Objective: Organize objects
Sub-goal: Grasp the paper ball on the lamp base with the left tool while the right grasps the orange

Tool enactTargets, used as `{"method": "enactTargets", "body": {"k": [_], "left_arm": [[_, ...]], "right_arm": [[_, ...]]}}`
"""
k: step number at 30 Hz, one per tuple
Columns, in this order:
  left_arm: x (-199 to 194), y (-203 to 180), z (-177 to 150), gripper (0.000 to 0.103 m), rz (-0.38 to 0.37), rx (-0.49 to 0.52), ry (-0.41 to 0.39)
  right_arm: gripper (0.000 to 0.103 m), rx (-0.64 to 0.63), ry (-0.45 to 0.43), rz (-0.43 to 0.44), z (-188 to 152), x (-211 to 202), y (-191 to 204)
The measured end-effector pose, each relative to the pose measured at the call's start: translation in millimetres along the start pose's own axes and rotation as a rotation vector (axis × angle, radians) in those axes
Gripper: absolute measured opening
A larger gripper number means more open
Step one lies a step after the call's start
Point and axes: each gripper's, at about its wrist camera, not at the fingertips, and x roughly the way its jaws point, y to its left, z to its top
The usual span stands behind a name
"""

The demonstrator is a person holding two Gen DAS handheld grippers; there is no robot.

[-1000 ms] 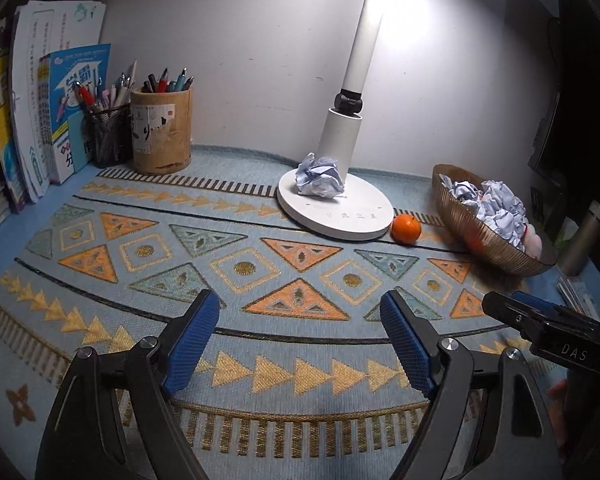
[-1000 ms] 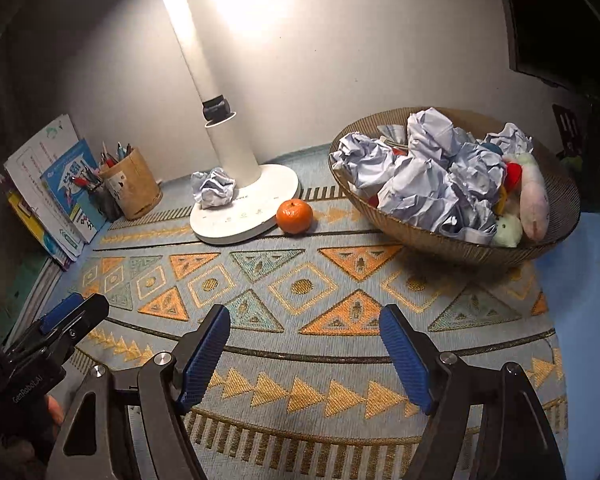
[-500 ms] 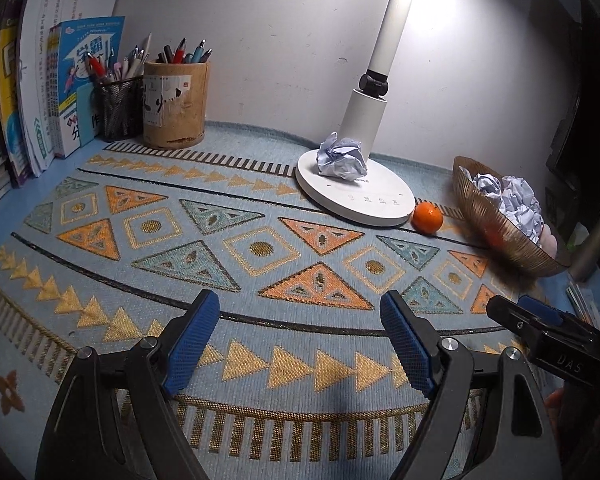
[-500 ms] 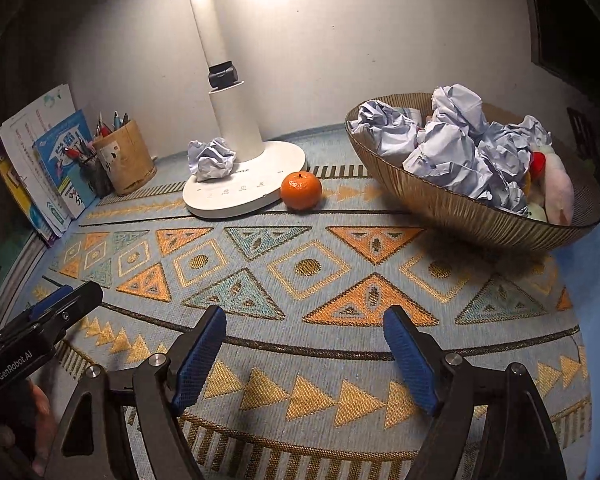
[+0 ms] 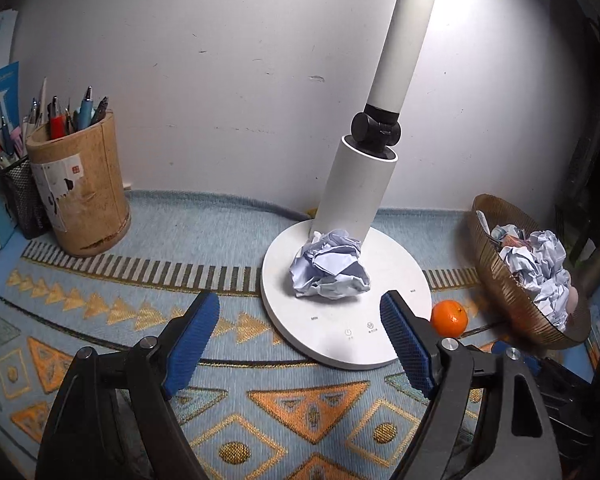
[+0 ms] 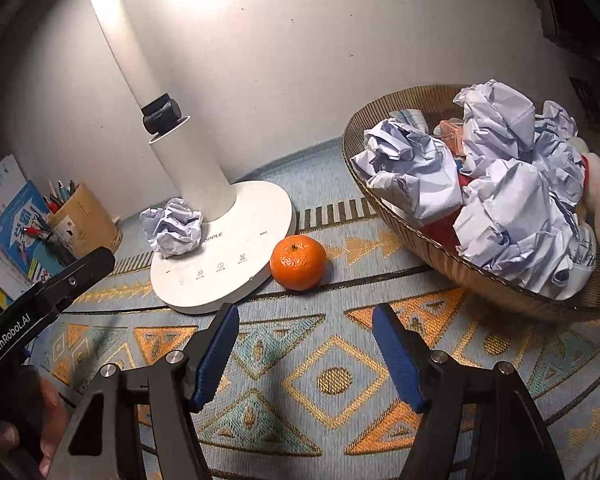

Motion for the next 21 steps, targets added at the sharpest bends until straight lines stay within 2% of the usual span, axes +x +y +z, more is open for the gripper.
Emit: {"method": "enactTargets", "body": {"k": [6,9,11,13,17,21], "left_arm": [[37,-19,7,0.082,-0.053,0.095,0.040],[52,-20,7,0.081,-0.049,0.099,0.062],[57,-20,6,0.075,-0.048,0.092,0.076],[61,-18,6,0.056,-0.053,0.085,0.085],[57,-13,5,0.050,-0.057,0.066,0.067],[42,-15,1,0.049,-0.074,0.056,0.072]], "right_arm": [[0.068,0.031,0.033,-0.011,18,24,0],[0.062,0.017,0.062,-0.005,22,34,4],[0.053,0.007,0.070,0.005,24,38,6],[0.045,-0.010,0.054,0.007,27,38,9],[0.037,-0.020,0.042,-0.010,28,35,10],[0.037,0.001,0.059,0.027,27,32,4]]}}
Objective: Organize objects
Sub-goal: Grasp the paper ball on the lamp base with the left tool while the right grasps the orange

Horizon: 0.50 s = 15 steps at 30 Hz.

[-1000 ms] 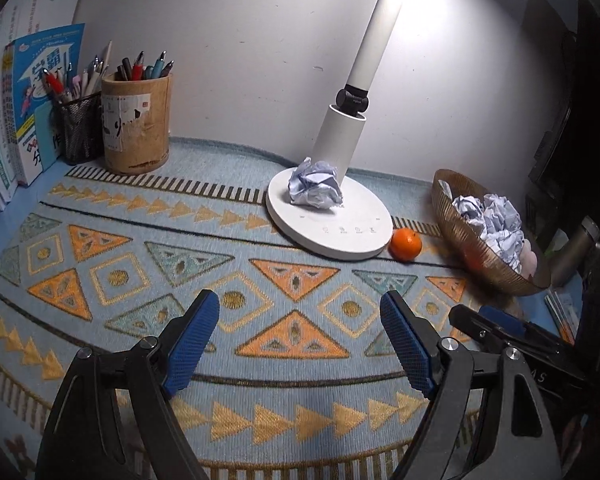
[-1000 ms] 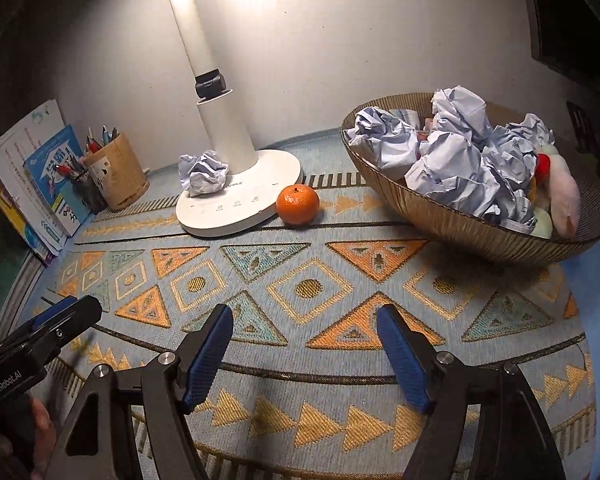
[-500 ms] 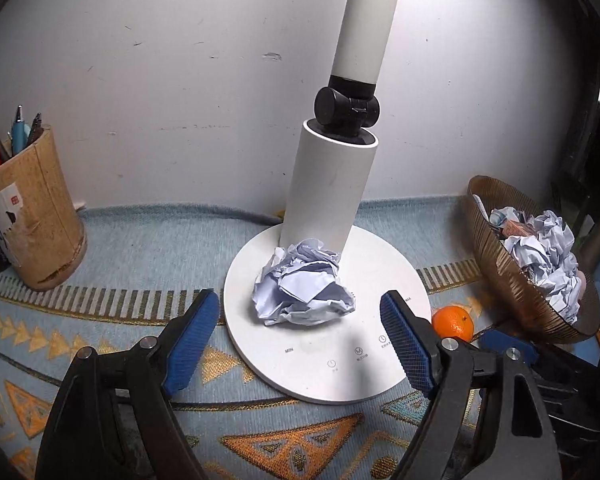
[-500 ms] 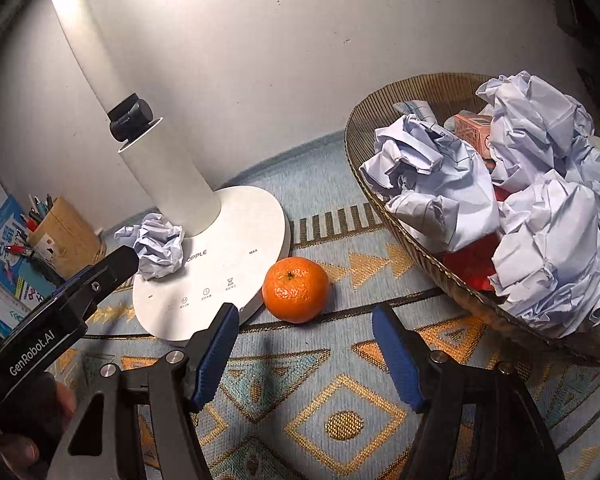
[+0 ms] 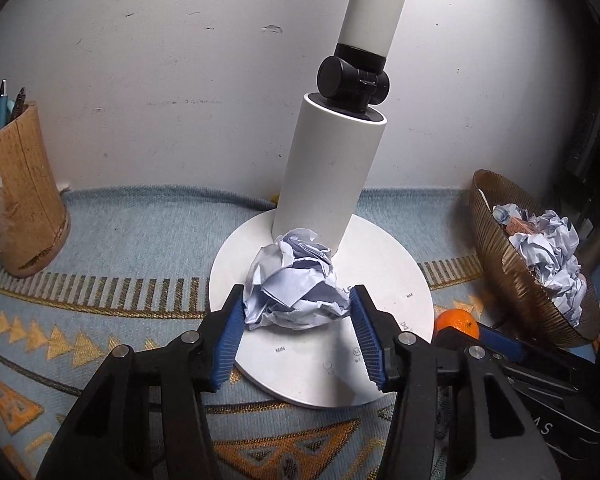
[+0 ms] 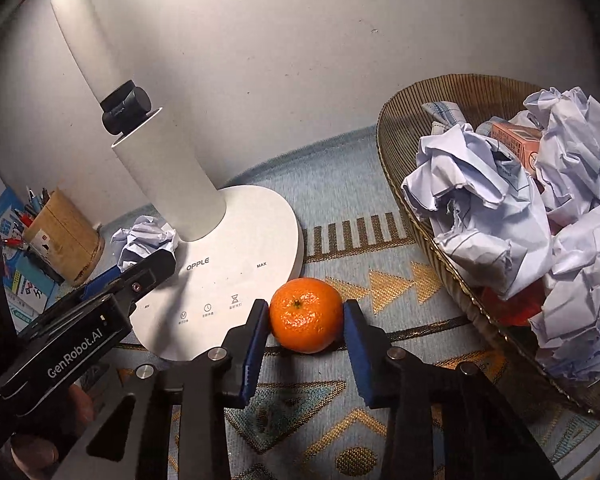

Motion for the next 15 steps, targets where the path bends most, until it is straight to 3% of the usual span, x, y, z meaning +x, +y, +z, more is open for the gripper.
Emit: {"method": "enactTargets", "body": {"k": [2,6,11,15], "left_arm": [[-20,-8,-5,0.049,-0.004,0.023,-0.013],[-70,-23,-22,0.049,0.019,0.027,-0.050],[-125,-39,-71,0.049,0.054,-0.015,-0.047],[-145,-53,-116,0.049,0.110,-0.056,-0.041]], "right_arm": [[0.037,-0.015,0.007,-0.009,-5,-8,1],[0.036,-0.042,0.044,0.063,-22,-39,-4],[0.037,-0.211,0.072,0.114,-64,-94,-6],[0.037,-0.319,0.054,0.131,-102,-129,-19]]}}
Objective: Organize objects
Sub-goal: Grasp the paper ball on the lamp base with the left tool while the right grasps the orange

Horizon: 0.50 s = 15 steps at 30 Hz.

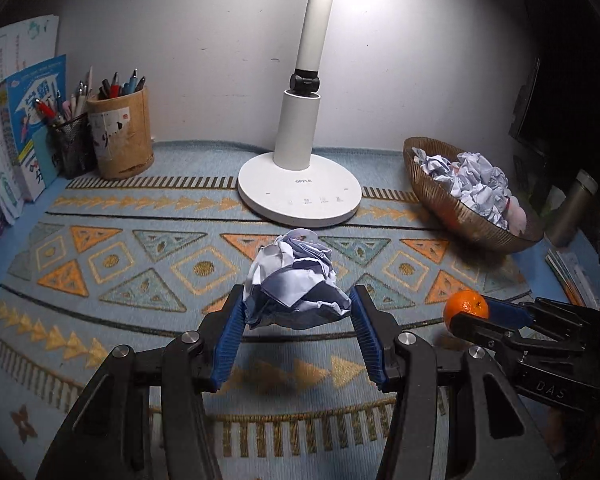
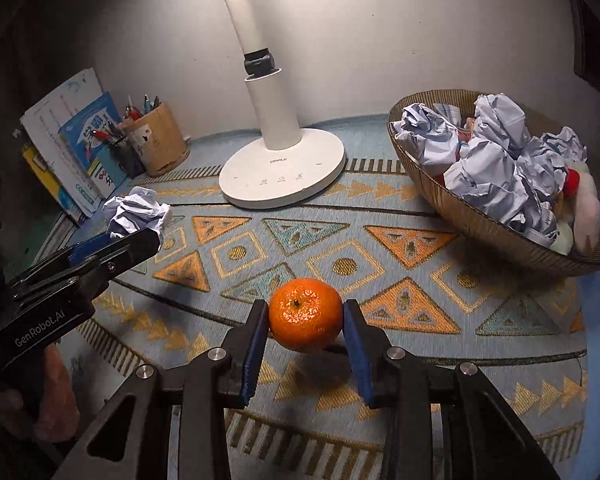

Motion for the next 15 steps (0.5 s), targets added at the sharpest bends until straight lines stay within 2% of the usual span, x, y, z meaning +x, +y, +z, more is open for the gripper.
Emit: {"method": "enactTargets", "body": {"k": [3,7,9,10,15], "left_arm": [[-1,0,-24,0.049,-0.007,-0.046,0.014],[0,-7,-39,0.049,0.019,-0.035,0.008],[-5,-9,-40,0.050,0.032,-0.026,-0.013],[-5,-8,-39,0.050,0.023,-0.030,-0.021],[-1,5,-39,0.050,-0.003,-0.094,-0.003]], "right_arm": [[0.037,-0.049,0.021,-0.021,-24,0,0],[0.037,-0.086,0.034,-0.077,-37,16,0],[0.045,-0.064,0.052,-0.038,-42,13,-5],[0.053,-0.046,0.061,-0.013,-43,13,-8],[0.055,0.010,0.037,0.013,-46,5,-19]]}}
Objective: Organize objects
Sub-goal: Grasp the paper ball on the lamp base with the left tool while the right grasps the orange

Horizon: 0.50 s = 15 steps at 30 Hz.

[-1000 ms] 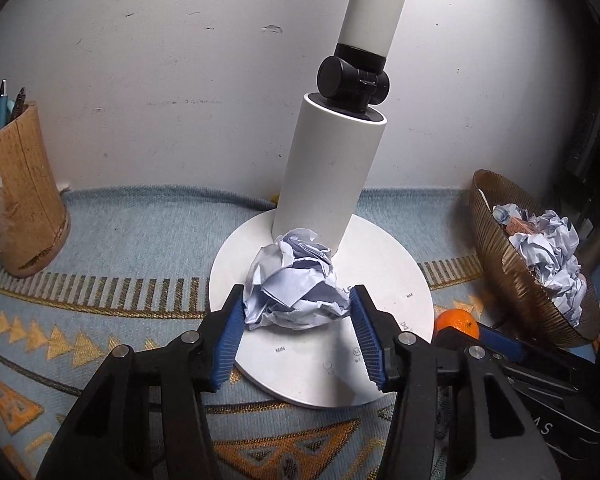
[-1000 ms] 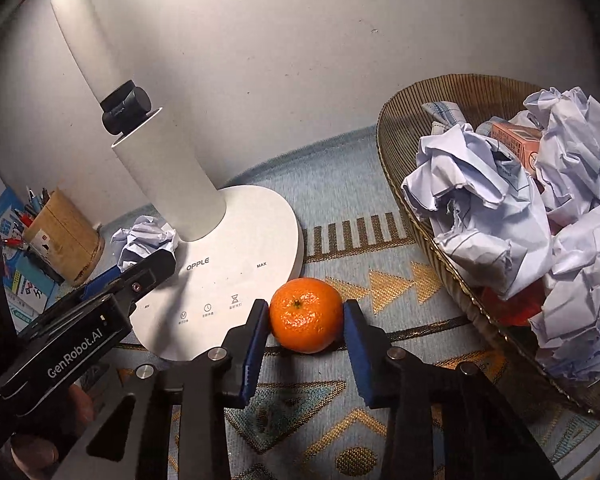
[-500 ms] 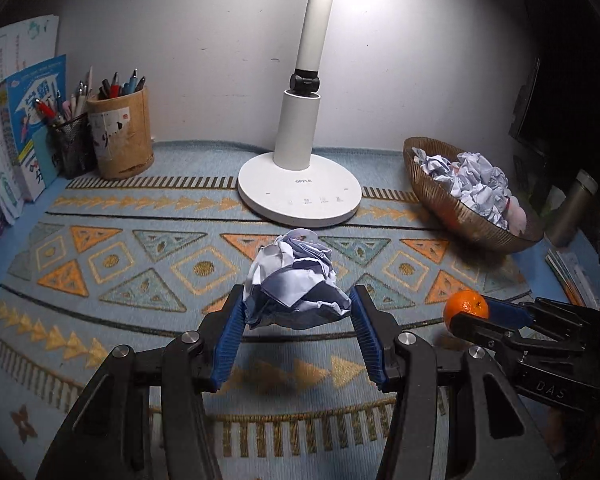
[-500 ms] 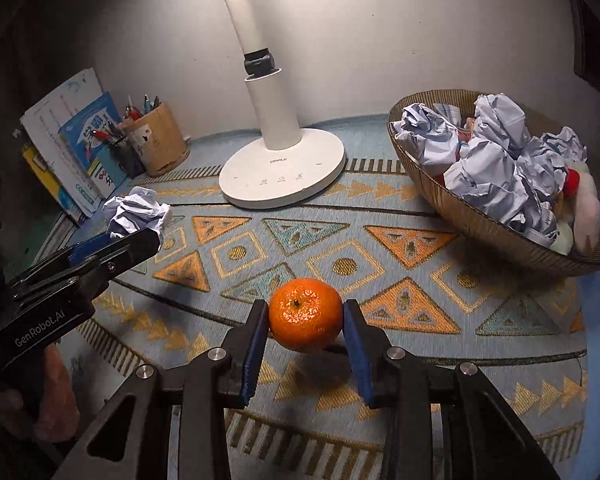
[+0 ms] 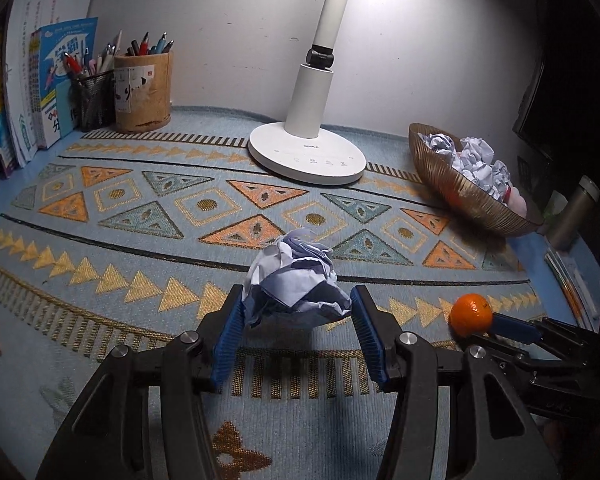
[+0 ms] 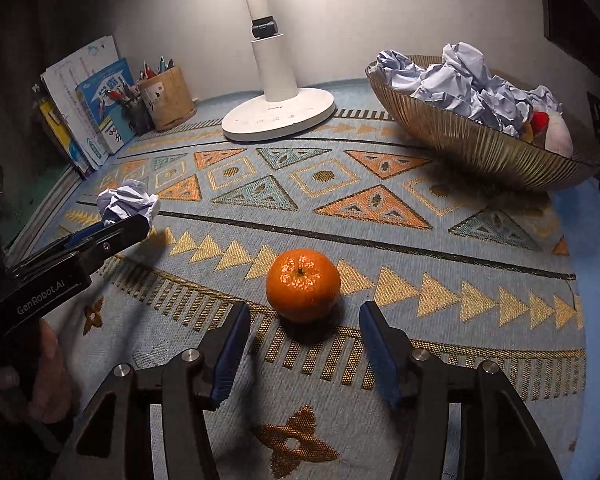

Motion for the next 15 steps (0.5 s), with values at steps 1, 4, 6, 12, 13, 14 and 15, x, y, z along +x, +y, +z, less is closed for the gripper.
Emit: {"method": "enactTargets", "body": {"k": [1,4,6,12,13,14,15], "left_arm": [[-1,2,0,0.050,-0.006,-0.012,-0.002],[-2,3,0,0.050,-0.020,-0.019,-0.008],[-2,2,0,0.050,-0.021,-0.013,-0.009],[-1,1,0,0.050,-0.014,-0.006,-0.006],[-1,1,0,0.050,-0.013,-0.007,-0.004],[0,1,0,0.050,-0.010,-0.007,-0.003],[0,1,0,0.050,-0.008,-0.007,-0.002]], "right_arm": [[0.055,0.003,0.001,-0.006,1,1,0],[0.055,-0.018,-0.009,-0.019,3,1,5],[0.055,-0.044,-0.020,-0.047,5,2,12],[0.050,-0.021,-0.030,-0.064,11,8,13],[0.049,-0.015,-0.030,-0.070,11,8,12],[0.048,-0.007,-0.032,-0.070,11,8,10],[0.048,0.000,-0.035,-0.072,12,7,9]]}}
